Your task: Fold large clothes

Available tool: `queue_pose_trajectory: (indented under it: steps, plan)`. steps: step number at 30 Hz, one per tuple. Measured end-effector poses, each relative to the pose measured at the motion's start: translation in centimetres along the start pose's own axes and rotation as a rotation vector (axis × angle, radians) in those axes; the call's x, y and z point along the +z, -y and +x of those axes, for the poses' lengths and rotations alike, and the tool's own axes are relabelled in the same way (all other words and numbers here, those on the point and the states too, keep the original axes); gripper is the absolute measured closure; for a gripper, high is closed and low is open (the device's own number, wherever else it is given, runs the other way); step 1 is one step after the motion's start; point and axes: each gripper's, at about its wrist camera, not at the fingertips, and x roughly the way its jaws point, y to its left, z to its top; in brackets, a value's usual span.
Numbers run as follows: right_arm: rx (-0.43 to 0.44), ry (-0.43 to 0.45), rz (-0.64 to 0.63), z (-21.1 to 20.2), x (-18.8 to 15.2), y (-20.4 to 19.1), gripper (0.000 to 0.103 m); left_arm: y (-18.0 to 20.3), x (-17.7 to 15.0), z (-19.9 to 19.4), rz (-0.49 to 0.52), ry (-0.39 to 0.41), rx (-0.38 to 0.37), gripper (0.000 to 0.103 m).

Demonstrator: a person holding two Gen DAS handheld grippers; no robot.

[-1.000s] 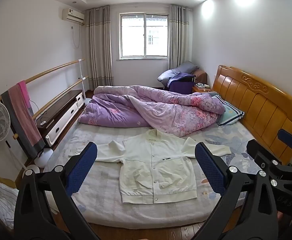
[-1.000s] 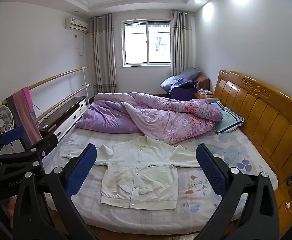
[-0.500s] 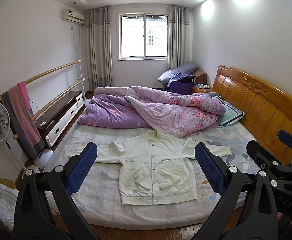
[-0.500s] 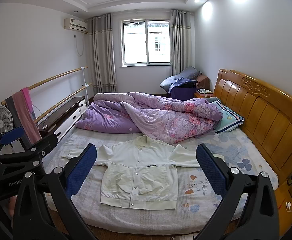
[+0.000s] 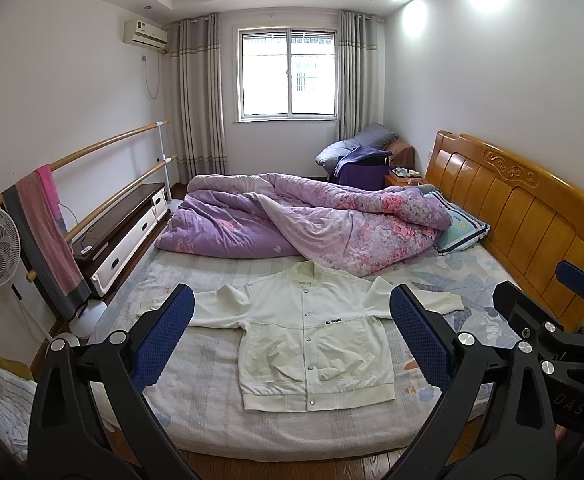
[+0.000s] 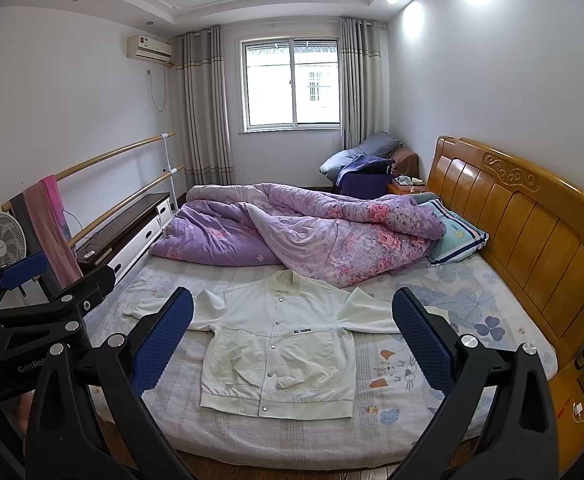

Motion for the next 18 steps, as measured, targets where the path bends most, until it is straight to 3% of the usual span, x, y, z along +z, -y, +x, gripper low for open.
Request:
queue_pose_trajectory:
  steps: [18]
  plan:
    - [0.001,-0.003,0.003,0.07,-0.09,0.07,0.007,0.19,0.89,0.31,0.003,0.003,0.001,0.005]
